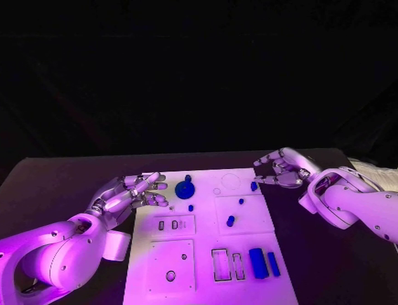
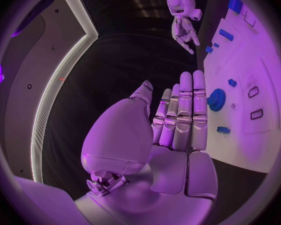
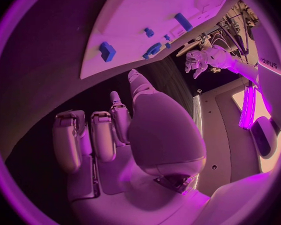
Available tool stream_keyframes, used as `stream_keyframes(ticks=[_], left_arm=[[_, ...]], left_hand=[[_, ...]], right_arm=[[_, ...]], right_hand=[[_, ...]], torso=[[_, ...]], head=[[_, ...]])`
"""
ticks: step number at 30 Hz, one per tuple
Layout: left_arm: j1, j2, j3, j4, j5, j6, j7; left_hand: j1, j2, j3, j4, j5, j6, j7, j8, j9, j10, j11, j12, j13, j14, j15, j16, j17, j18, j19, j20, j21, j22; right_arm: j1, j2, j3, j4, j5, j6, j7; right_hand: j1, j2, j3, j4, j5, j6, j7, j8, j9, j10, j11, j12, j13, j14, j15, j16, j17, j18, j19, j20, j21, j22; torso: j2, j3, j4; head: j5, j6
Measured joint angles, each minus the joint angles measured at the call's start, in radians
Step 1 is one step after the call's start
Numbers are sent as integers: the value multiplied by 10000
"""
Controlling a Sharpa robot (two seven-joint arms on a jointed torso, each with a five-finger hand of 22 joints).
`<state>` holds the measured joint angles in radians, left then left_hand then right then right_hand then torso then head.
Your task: Assemble the parts on the task board
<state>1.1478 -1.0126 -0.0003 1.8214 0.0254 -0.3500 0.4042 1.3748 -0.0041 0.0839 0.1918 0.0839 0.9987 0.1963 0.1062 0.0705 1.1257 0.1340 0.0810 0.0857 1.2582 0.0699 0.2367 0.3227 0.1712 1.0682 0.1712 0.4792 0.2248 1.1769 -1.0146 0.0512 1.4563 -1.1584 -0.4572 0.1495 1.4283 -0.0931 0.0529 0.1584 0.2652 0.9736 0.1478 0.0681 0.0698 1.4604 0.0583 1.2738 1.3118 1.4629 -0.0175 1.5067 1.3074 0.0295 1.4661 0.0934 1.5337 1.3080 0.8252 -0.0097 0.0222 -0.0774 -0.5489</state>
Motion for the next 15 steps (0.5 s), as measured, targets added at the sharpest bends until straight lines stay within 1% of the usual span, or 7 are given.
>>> stream_keyframes(ticks=[1, 5, 9, 15], left_arm=[[0, 3, -2, -5, 0, 2, 0], [-2, 19, -6, -18, 0, 9, 0], [-4, 30, -10, -31, 0, 15, 0], [-5, 40, -12, -46, 0, 18, 0]], left_hand=[[0, 0, 0, 0, 0, 0, 0, 0, 0, 0, 0, 0, 0, 0, 0, 0, 0, -1, 0, 0, 0, 0], [0, 0, 0, 0, 0, 0, 0, 0, 0, 0, 0, 0, 0, 0, 0, 0, 0, -1, 0, 0, 0, 0], [0, 0, 0, 0, 0, 0, 0, 0, 0, 0, 0, 0, -1, 0, 0, 0, -1, -1, 0, 0, 0, -1], [0, 0, 0, 0, 0, 0, 0, 0, 0, 0, 0, 0, -1, 0, 0, 0, -1, -1, 0, 0, -1, -1]], right_arm=[[-29, 26, -1, -57, 0, 38, 8], [-123, 174, -1, -316, -3, 201, 13], [-199, 283, 1, -508, -32, 352, 6], [-310, 347, 2, -612, -113, 502, 3]], right_hand=[[0, 0, 0, 0, 0, 0, 0, 0, 0, 0, 0, 17, 0, 0, 0, 0, 0, 1, 0, 0, 0, 0], [0, 0, 15, -16, 0, 0, 0, 0, 0, -1, 1, 22, 0, 0, 0, 0, 0, 0, 0, 0, 0, -1], [0, 0, 27, -27, 0, 0, 0, 0, 0, -1, 1, 32, 0, 0, 0, 0, 0, 0, 0, 0, 0, -1], [12, 12, 27, -27, 0, 0, 0, 0, 4, -1, 1, 33, 0, 0, 0, 29, -1, 0, 0, 0, 0, -2]], torso=[[0, 7, 0], [0, 12, 4], [1, 8, 8], [4, -1, 12]], head=[[11, 0], [19, 0], [11, -26], [19, -46]])
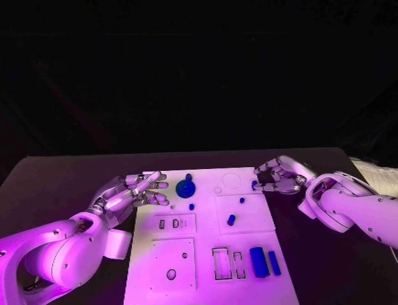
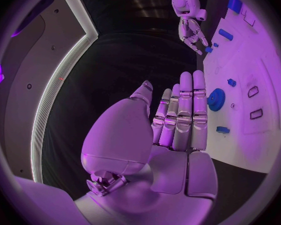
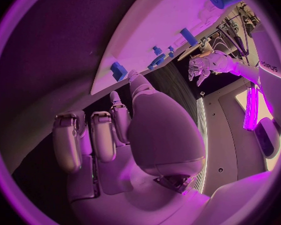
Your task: Assemble the parts on the task board
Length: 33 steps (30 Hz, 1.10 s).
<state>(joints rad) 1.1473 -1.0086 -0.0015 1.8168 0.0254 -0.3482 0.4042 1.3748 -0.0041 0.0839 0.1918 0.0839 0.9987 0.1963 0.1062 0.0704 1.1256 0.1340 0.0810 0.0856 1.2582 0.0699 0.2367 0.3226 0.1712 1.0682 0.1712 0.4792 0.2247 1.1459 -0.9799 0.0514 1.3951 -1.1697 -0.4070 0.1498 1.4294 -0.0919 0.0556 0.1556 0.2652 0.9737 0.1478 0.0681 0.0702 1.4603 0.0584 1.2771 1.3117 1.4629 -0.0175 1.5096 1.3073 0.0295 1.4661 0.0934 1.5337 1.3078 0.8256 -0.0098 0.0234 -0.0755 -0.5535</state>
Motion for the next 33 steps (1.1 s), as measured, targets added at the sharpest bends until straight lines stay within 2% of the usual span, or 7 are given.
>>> stream_keyframes(ticks=[10, 12, 14, 19, 26, 33], left_arm=[[-1, -6, -1, -9, 0, 0, -4], [-1, -8, -1, -10, 0, 0, -5], [-1, -11, -1, -10, 0, 0, -6], [-1, -12, -2, -10, 0, 0, -9], [-1, -16, -2, -10, 0, 2, -14], [-1, -17, -3, -14, 1, 4, -20]], left_hand=[[0, 0, 0, 0, 0, 0, 0, 0, 0, 0, 0, 0, -1, 0, 0, 0, -1, 0, 0, 0, 0, -1], [0, 0, 0, 0, 0, 0, 0, 0, 0, 0, 0, 0, -1, 0, 0, 0, -1, 0, 0, 0, 0, -2], [0, 0, 0, 0, 0, 0, 0, 0, 0, 0, 0, 0, -1, 0, 0, 0, -1, 0, 0, 0, 0, -1], [0, 0, 0, 0, 0, 37, 37, -40, 0, 0, 0, -14, 2, 0, 0, 0, 19, 1, 0, 0, 0, 7], [0, 0, 0, 0, 0, 37, 37, -40, 0, 0, 0, -36, 7, 0, 0, 0, 28, 0, 0, 0, -1, 11], [0, 0, 0, 0, 0, 37, 37, -40, 0, 0, 0, -36, 6, 0, 0, 0, 27, 0, 0, 0, 0, 11]], right_arm=[[-104, 45, -1, -95, -146, 187, -11], [-117, 57, -1, -111, -162, 214, -12], [-130, 80, -1, -135, -177, 237, -13], [-147, 159, 3, -234, -193, 272, -13], [-180, 307, 3, -384, -194, 315, -14], [-193, 445, 7, -443, -191, 326, -19]], right_hand=[[80, 80, 41, -41, 0, 38, 38, 0, 18, -4, 4, 77, 1, 0, 0, 11, 0, 0, 0, 0, 0, -1], [124, 124, 72, -71, 0, 95, -19, 0, 32, -18, 18, 101, 13, 0, 1, 11, -1, 0, 0, 0, 0, -1], [140, 140, 84, -84, -15, 160, 21, 0, 35, -17, 16, 106, 21, 0, 1, 10, 3, 0, 0, 0, 0, -2], [318, 318, 257, -257, -402, 367, -32, 50, 48, 20, -21, 148, 542, 1, 3, 50, 8, 0, 0, 0, 38, -2], [354, 516, 380, -293, -417, 499, -64, 50, 57, 20, -21, 154, 1061, 3, 4, 49, 7, 0, 0, 0, 38, -3], [365, 528, 417, -275, -451, 564, -59, 50, 57, 19, -20, 182, 1133, 3, 4, 49, 6, 0, 0, 0, 38, -3]], torso=[[0, -1, -11], [0, -1, -12], [0, -1, -14], [0, 1, -17], [3, 2, -12], [2, 8, -12]], head=[[61, -61], [68, -65], [69, -69], [65, -79], [106, -100], [143, -72]])
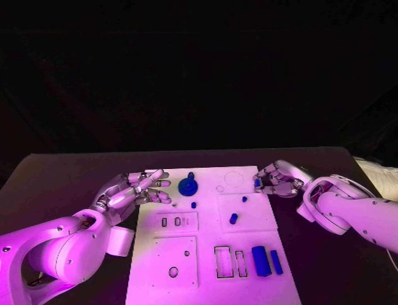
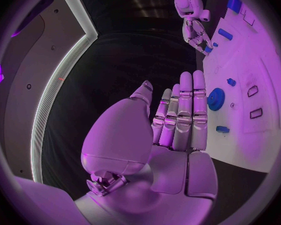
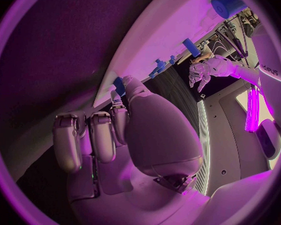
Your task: Assemble the parts on the task board
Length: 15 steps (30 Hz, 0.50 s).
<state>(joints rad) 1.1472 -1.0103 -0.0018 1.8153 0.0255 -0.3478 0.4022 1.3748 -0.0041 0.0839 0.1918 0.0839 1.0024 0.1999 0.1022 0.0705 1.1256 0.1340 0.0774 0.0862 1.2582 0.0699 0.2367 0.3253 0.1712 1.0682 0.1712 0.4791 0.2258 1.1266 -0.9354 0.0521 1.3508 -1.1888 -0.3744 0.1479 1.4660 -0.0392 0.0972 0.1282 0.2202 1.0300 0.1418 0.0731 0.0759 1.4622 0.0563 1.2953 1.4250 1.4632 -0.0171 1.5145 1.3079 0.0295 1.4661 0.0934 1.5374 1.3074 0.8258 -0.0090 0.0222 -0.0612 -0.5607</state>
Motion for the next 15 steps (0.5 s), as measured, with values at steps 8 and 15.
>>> stream_keyframes(ticks=[8, 15], left_arm=[[0, -3, -3, -8, 0, 7, -13], [0, -14, -6, -10, 0, 12, -27]], left_hand=[[0, 0, 0, 0, 0, 0, 0, 0, 0, 0, 0, 0, -1, 0, 0, 0, 14, 0, 0, 0, 0, -1], [0, 0, 0, 0, 0, 0, 0, 1, 0, 0, 0, 0, -1, 0, 0, 0, 13, 1, 0, 0, 0, -1]], right_arm=[[-10, 97, 0, -50, 8, -2, -14], [-12, 99, 0, -54, 17, -51, -24]], right_hand=[[1, 1, 125, -45, 0, 156, -48, 69, 15, 4, -3, 22, 0, 0, 0, 40, -1, 0, 0, 0, 0, 0], [78, 187, 431, -265, -408, 817, -313, 304, 109, -79, -119, 88, 67, 34, -154, 39, -1, 1, -3, -47, 0, -1]], torso=[[-6, 0, -5], [-6, 0, -4]], head=[[11, -19], [-12, -30]])
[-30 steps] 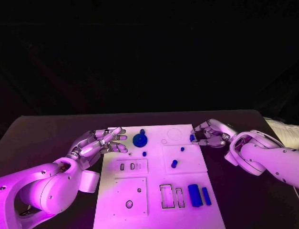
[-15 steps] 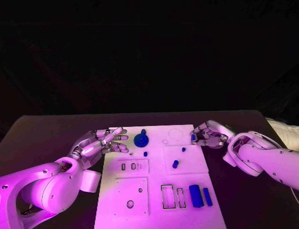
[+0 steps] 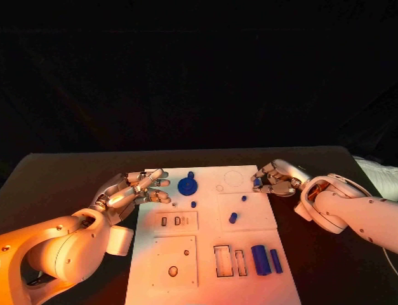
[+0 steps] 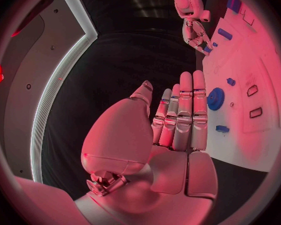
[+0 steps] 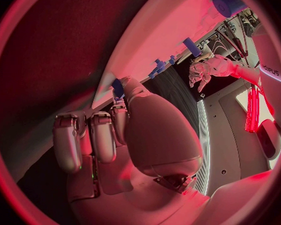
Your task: Assemble the parts on the task board
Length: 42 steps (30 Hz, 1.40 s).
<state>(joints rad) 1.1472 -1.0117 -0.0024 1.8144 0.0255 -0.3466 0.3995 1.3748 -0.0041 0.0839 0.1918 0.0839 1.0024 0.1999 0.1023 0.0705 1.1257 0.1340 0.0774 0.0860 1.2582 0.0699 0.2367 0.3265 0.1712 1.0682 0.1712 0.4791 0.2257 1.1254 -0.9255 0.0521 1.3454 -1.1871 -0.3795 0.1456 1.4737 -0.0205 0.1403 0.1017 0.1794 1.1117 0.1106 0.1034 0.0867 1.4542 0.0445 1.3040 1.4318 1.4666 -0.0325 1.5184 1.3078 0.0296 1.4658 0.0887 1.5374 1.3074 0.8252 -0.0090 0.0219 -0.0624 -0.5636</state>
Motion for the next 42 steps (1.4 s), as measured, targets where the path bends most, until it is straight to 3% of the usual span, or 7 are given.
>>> stream_keyframes(ticks=[17, 23, 32, 36, 42], left_arm=[[-1, -9, -5, -1, 0, 10, -40], [-1, -9, -6, -2, 0, 12, -48], [-1, -6, -8, -8, 0, 13, -54], [-1, 9, -8, -25, 0, 13, -56], [-1, 38, -9, -60, 0, 13, -59]], left_hand=[[0, 0, 0, 0, 0, 0, 0, 0, 0, 0, 0, 0, -2, 0, 0, 0, 12, 0, 0, 0, 0, 10], [0, 0, 0, 0, 0, 0, 0, 0, 0, 0, 0, 0, -2, 0, 0, 0, 11, 0, 0, 0, 0, 10], [0, 0, 0, 0, 0, 0, 0, 1, 0, 0, 0, 0, -3, 0, 0, 0, 31, 1, 0, 0, 0, 9], [0, 0, 0, 0, 0, 0, 0, 1, 0, 0, 0, 0, -3, 0, 0, 0, 31, 0, 0, 0, 11, 18], [0, 0, -28, -28, 0, 0, 0, 1, 0, 0, 0, 0, -4, 0, 0, 0, 40, -1, 0, 0, 38, 18]], right_arm=[[-7, -59, -5, 97, 0, -127, -146], [-8, -76, -4, 203, 13, -139, -206], [116, -152, -4, 1140, 151, -156, -368], [341, -132, 10, 1586, 183, -148, -488], [461, 148, 13, 2290, 119, -166, -998]], right_hand=[[-51, 51, 93, -42, -38, 102, -38, 45, 107, 36, -37, 27, 0, -20, -21, -1, -2, 1, 1, -69, 0, 7], [-105, 105, 441, -166, -194, 96, -35, 1, 107, 5, -70, -61, 1, -2, -38, -1, -3, 0, 3, -101, 0, 6], [-276, 276, 1215, -493, -1197, 98, -38, -117, 107, 76, -143, -253, 291, 19, -58, 39, -3, 1, 3, -101, 0, 5], [-287, 286, 1265, -522, -1222, 101, -36, -117, 107, 91, -157, -256, 292, 19, -58, 44, -3, 1, 3, -101, -1, 5], [-287, 287, 1238, -494, -1240, 101, -35, -117, 107, 93, -158, -394, 421, 19, -57, 44, -4, 1, 3, -101, -1, 4]], torso=[[-2, 3, 2], [-1, 4, 3], [-9, -5, 4], [-23, -19, 17], [-62, -43, 55]], head=[[-20, -12], [-29, -22], [-4, -61], [33, -90], [85, -139]])
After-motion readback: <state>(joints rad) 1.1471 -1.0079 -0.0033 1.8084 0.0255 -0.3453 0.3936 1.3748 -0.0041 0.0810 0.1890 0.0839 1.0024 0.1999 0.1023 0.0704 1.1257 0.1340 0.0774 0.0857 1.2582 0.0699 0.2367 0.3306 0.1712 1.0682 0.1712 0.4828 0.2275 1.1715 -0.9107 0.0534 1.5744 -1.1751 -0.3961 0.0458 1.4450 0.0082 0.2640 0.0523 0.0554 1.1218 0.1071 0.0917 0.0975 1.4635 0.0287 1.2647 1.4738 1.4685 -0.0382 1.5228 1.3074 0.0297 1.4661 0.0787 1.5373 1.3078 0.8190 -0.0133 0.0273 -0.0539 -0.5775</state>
